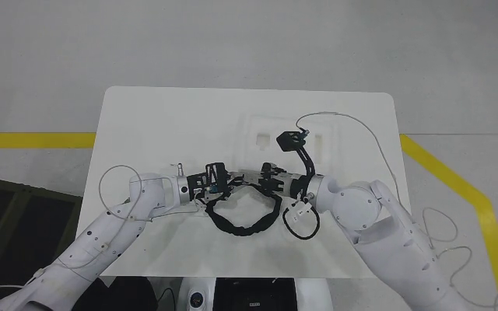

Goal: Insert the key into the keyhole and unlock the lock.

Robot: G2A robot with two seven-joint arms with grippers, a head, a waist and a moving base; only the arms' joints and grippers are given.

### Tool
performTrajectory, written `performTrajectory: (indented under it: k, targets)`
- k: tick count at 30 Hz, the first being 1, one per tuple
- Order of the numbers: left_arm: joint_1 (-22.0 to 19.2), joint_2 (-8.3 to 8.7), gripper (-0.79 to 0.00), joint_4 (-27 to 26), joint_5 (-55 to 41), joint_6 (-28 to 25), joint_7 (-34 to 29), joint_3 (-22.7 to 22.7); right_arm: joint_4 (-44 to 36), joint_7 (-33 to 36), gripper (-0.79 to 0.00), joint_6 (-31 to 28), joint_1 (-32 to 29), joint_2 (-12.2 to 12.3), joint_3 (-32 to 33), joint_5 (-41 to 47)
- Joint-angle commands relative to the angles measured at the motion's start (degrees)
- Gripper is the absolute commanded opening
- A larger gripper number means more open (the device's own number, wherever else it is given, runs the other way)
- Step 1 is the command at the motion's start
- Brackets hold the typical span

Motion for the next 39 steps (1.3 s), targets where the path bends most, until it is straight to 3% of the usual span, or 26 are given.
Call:
performTrajectory:
  k: [1, 4, 5, 6, 12, 39]
  targets:
    - [0.0, 0.00, -0.785, 0.0, 0.0, 0.0, 0.0, 0.0, -0.5, 0.3, 0.000, 0.2, -0.3, 0.1, 0.7, -0.1]
    - [0.0, 0.00, -0.785, 0.0, 0.0, 0.0, 0.0, 0.0, -1.4, 1.3, -0.009, 0.3, -1.3, 0.5, 2.2, -0.3]
    - [0.0, 0.00, -0.785, 0.0, 0.0, 0.0, 0.0, 0.0, -1.8, 1.8, -0.188, 0.4, -1.7, 0.6, 2.8, -0.3]
    - [0.0, 0.00, -0.785, 0.0, 0.0, 0.0, 0.0, 0.0, -2.2, 2.4, -0.419, 0.4, -2.0, 0.7, 3.4, -0.3]
    - [0.0, 0.00, -0.785, 0.0, 0.0, 0.0, 0.0, 0.0, -4.2, 5.3, -0.785, 0.0, -3.8, 1.4, 6.4, 0.0]
    - [0.0, 0.00, -0.785, 0.0, 0.0, 0.0, 0.0, 0.0, -2.7, 8.2, -0.785, -0.5, -1.6, 1.5, 4.3, -1.1]
